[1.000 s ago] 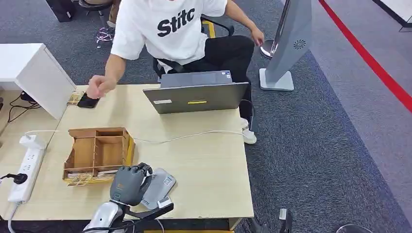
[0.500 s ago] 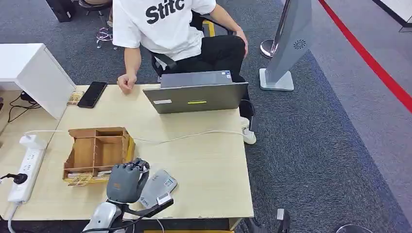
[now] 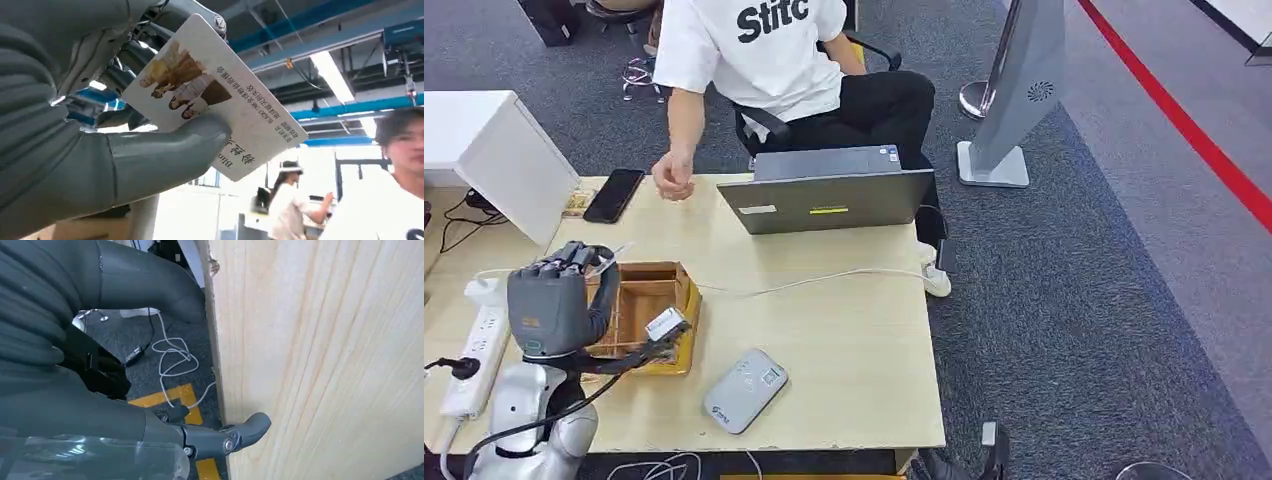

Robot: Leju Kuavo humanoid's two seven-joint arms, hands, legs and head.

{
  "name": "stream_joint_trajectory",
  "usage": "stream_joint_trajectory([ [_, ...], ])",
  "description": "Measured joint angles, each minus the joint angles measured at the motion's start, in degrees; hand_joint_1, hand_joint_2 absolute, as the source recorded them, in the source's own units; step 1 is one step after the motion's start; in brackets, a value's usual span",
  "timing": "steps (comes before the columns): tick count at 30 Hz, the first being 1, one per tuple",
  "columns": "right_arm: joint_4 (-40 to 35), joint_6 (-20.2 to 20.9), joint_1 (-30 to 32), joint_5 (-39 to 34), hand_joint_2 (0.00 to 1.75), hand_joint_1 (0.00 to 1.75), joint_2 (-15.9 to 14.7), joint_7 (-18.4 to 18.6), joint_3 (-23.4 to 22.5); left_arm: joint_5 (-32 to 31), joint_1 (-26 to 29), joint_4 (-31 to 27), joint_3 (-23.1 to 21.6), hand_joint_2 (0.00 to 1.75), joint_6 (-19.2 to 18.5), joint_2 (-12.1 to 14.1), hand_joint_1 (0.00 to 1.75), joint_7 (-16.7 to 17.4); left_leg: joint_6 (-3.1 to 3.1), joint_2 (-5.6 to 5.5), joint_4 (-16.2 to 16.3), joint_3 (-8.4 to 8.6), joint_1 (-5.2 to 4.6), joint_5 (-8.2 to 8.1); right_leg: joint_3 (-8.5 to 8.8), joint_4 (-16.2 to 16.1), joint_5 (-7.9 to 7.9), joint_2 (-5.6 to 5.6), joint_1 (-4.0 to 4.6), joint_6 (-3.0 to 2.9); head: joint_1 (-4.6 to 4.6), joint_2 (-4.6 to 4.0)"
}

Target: Pass the card to the sensor for recognition and then transmit it.

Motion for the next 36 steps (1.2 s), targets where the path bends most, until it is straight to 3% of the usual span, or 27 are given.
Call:
stream_joint_trajectory([
  [9, -0.1, -0.2, 0.0, 0.0, 1.75, 0.0, 0.0, 0.0, 1.0, 1.4, -2.6, 5.4, 5.1, 1.75, 0.5, 1.7, 1.75, -0.5, -0.02, 0.02, 0.0, -0.01, 0.01, 0.01, -0.04, 0.0, 0.0, 0.02, 0.0, -0.01, 0.02, 0.0],
  [10, -0.1, -0.2, 0.0, 0.0, 1.75, 0.0, 0.0, 0.0, 1.1, 1.5, -2.6, 6.0, 5.4, 1.75, 0.7, 1.8, 1.57, -0.7, -0.02, 0.02, 0.0, -0.01, 0.02, 0.01, -0.04, 0.0, 0.0, 0.02, 0.0, -0.01, 0.02, 0.0],
  [11, -0.1, -0.2, 0.0, 0.0, 1.75, 0.0, 0.0, 0.0, 1.1, 1.5, -2.6, 6.4, 5.6, 1.75, 0.9, 1.8, 0.0, -0.8, -0.02, 0.02, 0.0, -0.01, 0.02, 0.01, -0.04, 0.0, 0.0, 0.02, 0.0, -0.01, 0.0, 0.0],
  [20, -0.1, -0.3, 0.0, -0.1, 1.75, 0.0, 0.0, -0.2, 1.2, 1.3, -2.2, 8.1, 6.2, 1.75, 1.6, 1.4, 0.0, -1.9, -0.02, 0.01, 0.0, -0.01, 0.01, 0.01, -0.04, 0.0, 0.0, 0.02, 0.0, -0.01, 0.02, 0.0],
  [29, -0.1, -0.5, 0.1, -0.6, 1.75, 0.0, 0.0, -0.8, 1.6, -1.2, 1.7, 6.1, 4.4, 1.75, 3.8, -1.4, 0.0, -4.0, -0.02, 0.03, 0.0, -0.02, 0.01, 0.0, -0.07, 0.0, 0.0, 0.03, -0.01, -0.01, 0.04, 0.0],
  [31, -0.1, -0.5, 0.1, -1.0, 1.75, 0.0, 0.0, -1.2, 1.8, -3.3, 3.4, 4.8, 1.8, 1.75, 3.1, -1.7, 0.0, -4.2, -0.02, 0.03, 0.0, -0.02, 0.0, 0.0, -0.07, 0.0, 0.0, 0.03, -0.01, -0.01, 0.02, 0.0],
  [36, -0.1, -0.3, 0.2, -1.5, 1.75, 0.0, 0.0, -1.7, 2.2, -3.5, 5.8, 4.4, -4.8, 1.75, -3.3, -0.4, 0.0, -6.6, -0.02, 0.03, 0.0, -0.02, 0.01, 0.01, -0.08, 0.0, 0.0, 0.03, -0.01, -0.01, 0.0, 0.0],
])
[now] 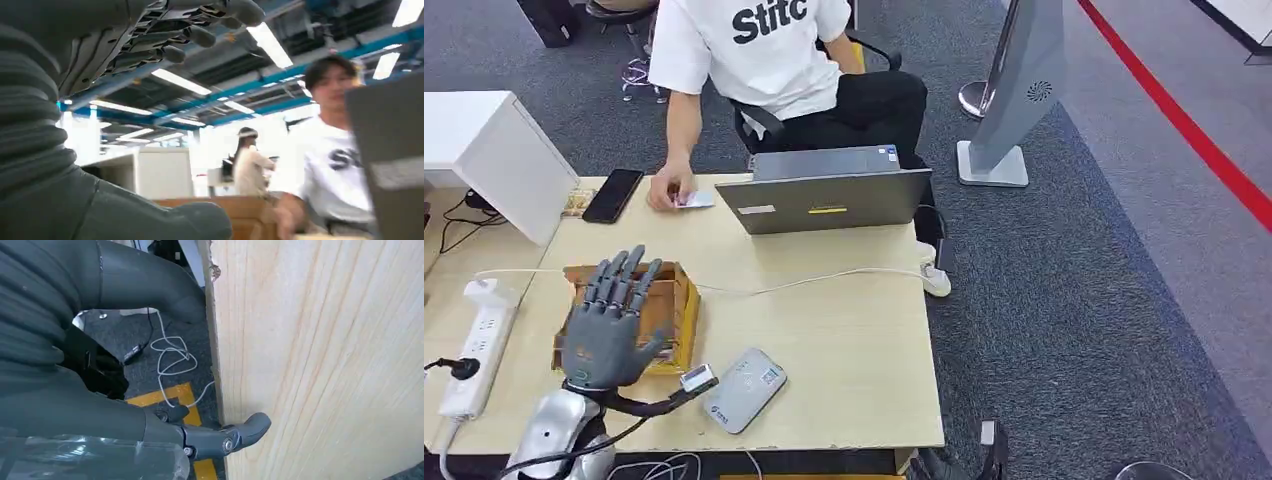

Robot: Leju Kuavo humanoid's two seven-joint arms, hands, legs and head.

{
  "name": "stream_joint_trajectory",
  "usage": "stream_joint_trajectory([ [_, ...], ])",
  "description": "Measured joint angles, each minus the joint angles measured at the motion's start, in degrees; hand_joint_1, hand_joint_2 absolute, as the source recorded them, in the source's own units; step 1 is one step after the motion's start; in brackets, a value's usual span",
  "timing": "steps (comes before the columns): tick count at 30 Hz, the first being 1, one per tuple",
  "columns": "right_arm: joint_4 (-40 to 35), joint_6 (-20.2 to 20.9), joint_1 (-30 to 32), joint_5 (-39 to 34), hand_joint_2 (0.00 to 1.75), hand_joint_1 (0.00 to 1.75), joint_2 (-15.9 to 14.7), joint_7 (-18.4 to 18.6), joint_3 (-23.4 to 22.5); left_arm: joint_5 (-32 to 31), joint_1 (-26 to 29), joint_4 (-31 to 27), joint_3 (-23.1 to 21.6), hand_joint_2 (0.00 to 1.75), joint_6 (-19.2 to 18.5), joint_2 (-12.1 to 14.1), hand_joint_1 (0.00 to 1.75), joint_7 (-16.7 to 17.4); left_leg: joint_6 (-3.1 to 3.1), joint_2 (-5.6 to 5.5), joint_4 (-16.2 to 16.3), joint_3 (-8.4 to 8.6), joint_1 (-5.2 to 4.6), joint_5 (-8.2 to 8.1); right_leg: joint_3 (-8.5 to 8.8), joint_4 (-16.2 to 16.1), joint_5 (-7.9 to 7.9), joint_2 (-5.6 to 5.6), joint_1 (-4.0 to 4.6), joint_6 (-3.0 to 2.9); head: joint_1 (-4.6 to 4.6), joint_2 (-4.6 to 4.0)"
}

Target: Pass the card to the sensor for recognition and then transmit it.

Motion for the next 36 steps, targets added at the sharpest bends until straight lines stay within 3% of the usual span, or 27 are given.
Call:
stream_joint_trajectory([
  [6, 0.0, 0.2, 0.1, -0.9, 1.75, 0.0, 0.0, -0.7, 0.0, 5.5, 0.1, 0.0, -5.5, 1.75, -9.5, 0.9, 0.0, 1.0, -0.02, -0.02, 0.0, -0.01, 0.0, 0.02, -0.01, 0.0, 0.0, -0.01, 0.0, 0.0, 0.02, 0.0],
  [10, 0.0, 0.8, 0.4, -1.3, 1.75, 0.0, -0.1, -1.4, 0.0, 9.2, -0.5, 0.6, -8.2, 1.75, -18.5, 2.4, 0.0, 2.3, -0.03, 0.01, 0.0, -0.01, -0.01, 0.02, -0.01, 0.0, 0.0, 0.01, 0.0, 0.0, 0.0, 0.0],
  [19, 0.0, 0.2, 0.6, -0.7, 1.75, 0.0, -0.1, -2.4, 0.1, 11.2, -0.4, 1.5, -8.3, 1.75, -18.0, 3.5, 0.0, 5.3, -0.03, -0.02, 0.0, -0.02, -0.01, 0.02, -0.01, 0.0, 0.0, 0.0, 0.0, 0.0, 0.02, 0.0],
  [28, 0.0, 0.0, 1.0, -1.5, 1.75, 0.0, -0.2, -3.7, 0.1, 10.3, 3.1, -8.1, -8.3, 1.75, -19.3, 5.5, 0.0, 7.9, -0.03, -0.03, 0.0, -0.04, -0.03, 0.02, -0.01, 0.0, 0.0, -0.01, 0.0, 0.0, 0.0, 0.0],
  [36, 0.0, -0.3, 1.4, -1.9, 1.75, 0.0, -0.5, -5.3, 0.1, 9.6, 7.1, -13.0, -8.3, 1.75, -24.1, 7.7, 0.0, 9.9, -0.03, -0.03, 0.0, -0.03, -0.02, 0.02, -0.01, 0.0, -0.01, -0.01, 0.0, -0.01, 0.02, 0.0],
])
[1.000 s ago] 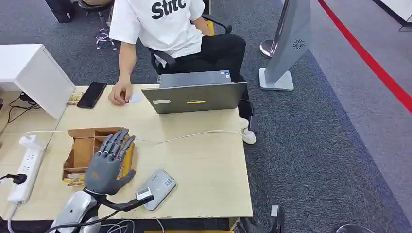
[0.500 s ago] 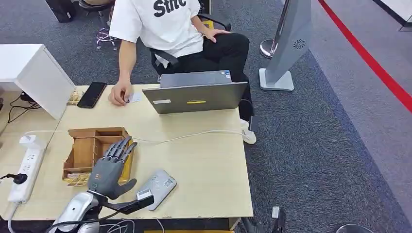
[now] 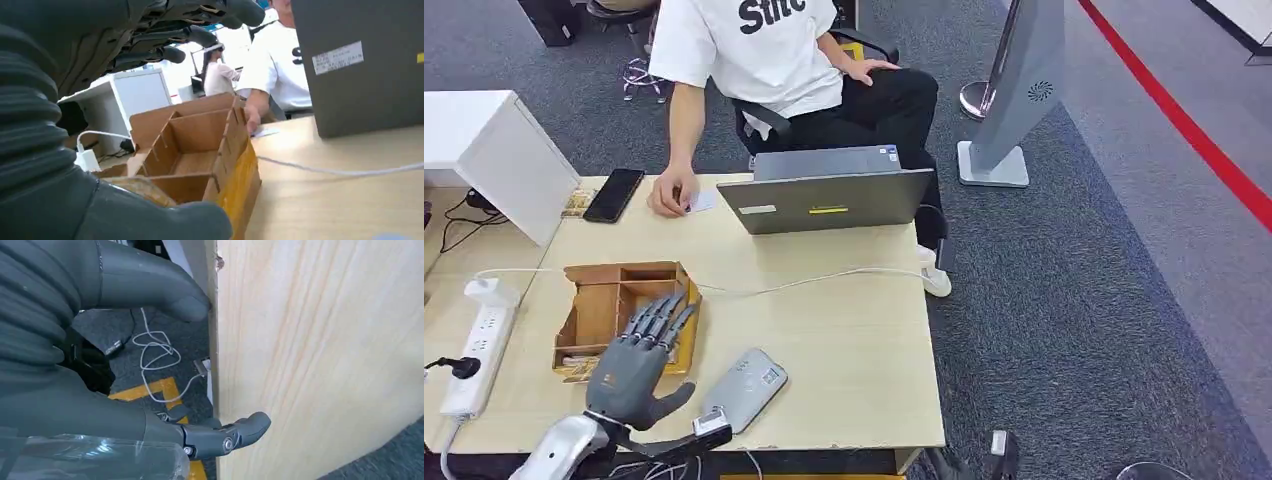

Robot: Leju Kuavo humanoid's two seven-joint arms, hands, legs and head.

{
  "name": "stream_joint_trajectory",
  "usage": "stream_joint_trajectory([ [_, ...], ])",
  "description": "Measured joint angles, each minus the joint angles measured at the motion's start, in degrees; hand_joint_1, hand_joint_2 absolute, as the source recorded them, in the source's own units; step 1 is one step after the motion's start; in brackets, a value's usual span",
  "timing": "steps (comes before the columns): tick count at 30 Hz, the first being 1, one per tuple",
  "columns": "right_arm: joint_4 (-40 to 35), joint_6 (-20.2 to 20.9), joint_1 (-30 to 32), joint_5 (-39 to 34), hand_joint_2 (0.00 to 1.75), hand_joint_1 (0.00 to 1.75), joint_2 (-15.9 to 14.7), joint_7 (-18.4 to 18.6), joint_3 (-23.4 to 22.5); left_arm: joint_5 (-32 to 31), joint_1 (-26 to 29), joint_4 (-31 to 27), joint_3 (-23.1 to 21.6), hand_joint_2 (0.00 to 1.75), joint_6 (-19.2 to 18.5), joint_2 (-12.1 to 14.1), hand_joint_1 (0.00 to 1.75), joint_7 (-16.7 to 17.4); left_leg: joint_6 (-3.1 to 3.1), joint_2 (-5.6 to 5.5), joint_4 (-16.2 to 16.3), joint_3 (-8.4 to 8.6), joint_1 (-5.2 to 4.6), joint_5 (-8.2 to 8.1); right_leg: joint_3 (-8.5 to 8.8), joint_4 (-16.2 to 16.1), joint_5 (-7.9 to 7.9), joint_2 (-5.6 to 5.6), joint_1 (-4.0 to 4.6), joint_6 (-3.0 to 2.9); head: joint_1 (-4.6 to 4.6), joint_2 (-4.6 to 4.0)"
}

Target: Pass the card to the sensor for recognition and then transmit it.

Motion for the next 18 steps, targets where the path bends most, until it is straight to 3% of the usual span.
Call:
stream_joint_trajectory([
  [8, 0.0, 0.1, 0.1, 0.1, 1.75, 0.0, -0.2, -0.2, 0.0, 1.6, 2.0, -0.3, 0.5, 1.75, -2.7, 3.7, 0.0, 3.1, 0.0, 0.0, 0.0, 0.0, 0.02, 0.0, 0.0, 0.0, 0.0, 0.0, 0.0, -0.01, 0.0, 0.0],
  [18, 0.0, -0.6, 0.1, 0.9, 1.75, 0.0, -0.2, 0.4, 0.0, -3.8, 3.1, -0.3, 4.0, 1.75, 1.5, 4.7, 0.0, 6.6, 0.0, -0.02, 0.0, -0.01, 0.0, 0.0, 0.01, 0.0, 0.0, -0.02, 0.0, -0.01, 0.0, 0.0],
])
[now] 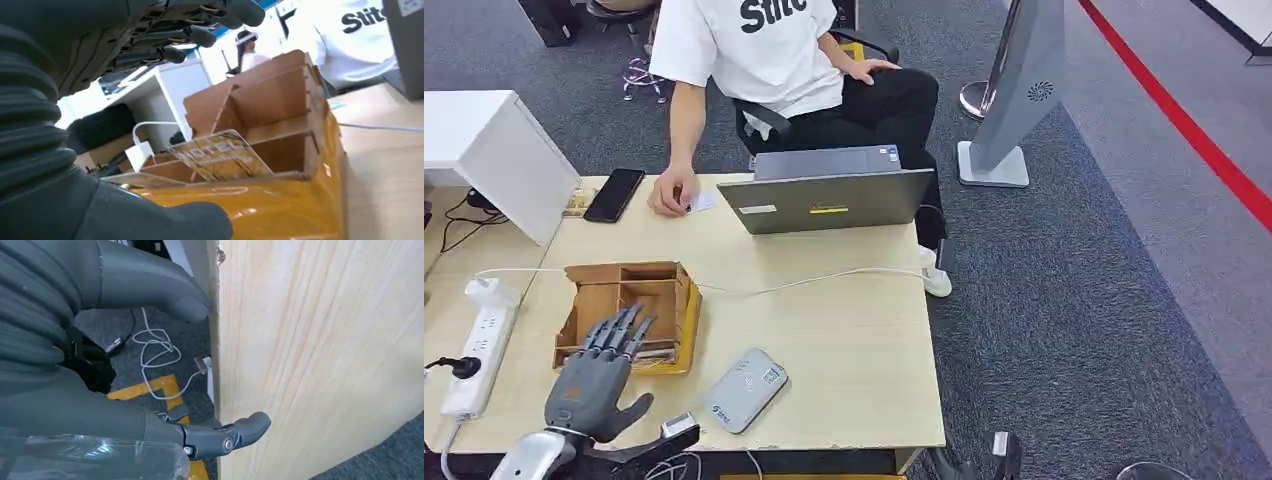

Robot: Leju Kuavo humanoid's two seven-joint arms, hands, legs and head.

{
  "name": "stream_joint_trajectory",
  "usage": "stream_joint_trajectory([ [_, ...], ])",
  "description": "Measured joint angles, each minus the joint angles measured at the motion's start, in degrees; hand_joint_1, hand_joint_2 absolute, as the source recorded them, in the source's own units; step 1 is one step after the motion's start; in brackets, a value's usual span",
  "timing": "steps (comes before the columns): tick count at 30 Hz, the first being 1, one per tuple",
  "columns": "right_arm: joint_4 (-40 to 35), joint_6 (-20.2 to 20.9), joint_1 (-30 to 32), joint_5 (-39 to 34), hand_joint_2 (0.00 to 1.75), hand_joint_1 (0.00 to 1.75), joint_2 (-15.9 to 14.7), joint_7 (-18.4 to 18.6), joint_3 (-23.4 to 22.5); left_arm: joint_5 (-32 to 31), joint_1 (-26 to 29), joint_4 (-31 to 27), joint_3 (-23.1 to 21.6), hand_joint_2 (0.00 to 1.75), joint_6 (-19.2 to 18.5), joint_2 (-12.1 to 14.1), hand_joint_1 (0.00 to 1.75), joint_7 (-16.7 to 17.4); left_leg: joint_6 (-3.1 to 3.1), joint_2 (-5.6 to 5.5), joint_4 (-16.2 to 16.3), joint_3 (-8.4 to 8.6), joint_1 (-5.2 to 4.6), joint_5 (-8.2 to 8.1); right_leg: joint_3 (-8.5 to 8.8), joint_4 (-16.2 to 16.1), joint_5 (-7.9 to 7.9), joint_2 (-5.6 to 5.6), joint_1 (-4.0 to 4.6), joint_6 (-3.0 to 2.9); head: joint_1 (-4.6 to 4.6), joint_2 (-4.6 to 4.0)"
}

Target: Pass the card to the sensor for recognition and then transmit it.

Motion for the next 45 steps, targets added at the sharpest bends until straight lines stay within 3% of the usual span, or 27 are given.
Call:
stream_joint_trajectory([
  [16, -0.1, -0.1, -0.3, 1.0, 1.75, 0.0, 0.0, 0.9, 0.1, 1.2, -0.1, 6.3, 6.4, 1.75, 1.1, -2.1, 0.0, -2.5, 0.0, 0.0, 0.0, 0.0, 0.01, 0.0, 0.0, 0.0, 0.0, 0.0, 0.0, 0.0, -0.02, 0.0],
  [29, -0.1, -0.3, -0.5, 1.7, 1.75, 0.0, 0.2, 1.3, 0.5, -0.5, -0.8, 11.3, 8.1, 1.75, 9.6, -5.5, 0.0, -6.9, 0.0, 0.0, 0.0, 0.0, -0.01, 0.0, 0.0, 0.0, 0.0, 0.0, 0.0, 0.0, 0.0, 0.0],
  [38, -0.1, -0.4, -0.5, 1.7, 1.75, 0.0, 0.2, 1.3, 0.6, -0.8, -0.8, 12.0, 8.1, 1.75, 10.6, -7.1, 0.0, -7.4, 0.0, 0.0, 0.0, 0.0, 0.01, 0.0, 0.0, 0.0, 0.0, 0.0, 0.0, 0.0, 0.0, 0.0],
  [39, -0.1, -0.4, -0.5, 1.8, 1.75, 0.0, 0.2, 1.3, 0.6, -0.8, -0.8, 12.1, 8.1, 1.75, 10.6, -7.2, 0.21, -7.4, 0.0, 0.0, 0.0, 0.0, 0.01, 0.0, 0.0, 0.0, 0.0, 0.0, 0.0, 0.0, 0.0, 0.0],
  [40, -0.1, -0.5, -0.5, 1.8, 1.75, 0.0, 0.2, 1.3, 0.7, -0.8, -0.8, 12.2, 8.1, 1.75, 10.6, -7.3, 0.21, -7.4, 0.0, 0.0, 0.0, 0.0, 0.01, 0.0, 0.0, 0.0, 0.0, 0.0, 0.0, 0.0, -0.02, 0.0],
  [41, -0.1, -0.6, -0.5, 1.9, 1.75, 0.0, 0.2, 1.3, 0.9, -0.8, -0.8, 12.3, 8.1, 1.75, 10.6, -7.3, 1.75, -7.4, 0.0, 0.0, 0.0, 0.0, 0.01, 0.0, 0.0, 0.0, 0.0, 0.0, 0.0, 0.0, -0.02, 0.0],
  [45, -0.1, -0.8, -0.6, 2.1, 1.75, 0.0, 0.2, 1.2, 1.2, -0.8, -0.8, 12.7, 8.1, 1.75, 10.6, -7.5, 1.75, -7.4, 0.0, 0.0, 0.0, 0.0, 0.01, 0.0, 0.0, 0.0, 0.0, 0.0, 0.0, 0.0, 0.0, 0.0],
])
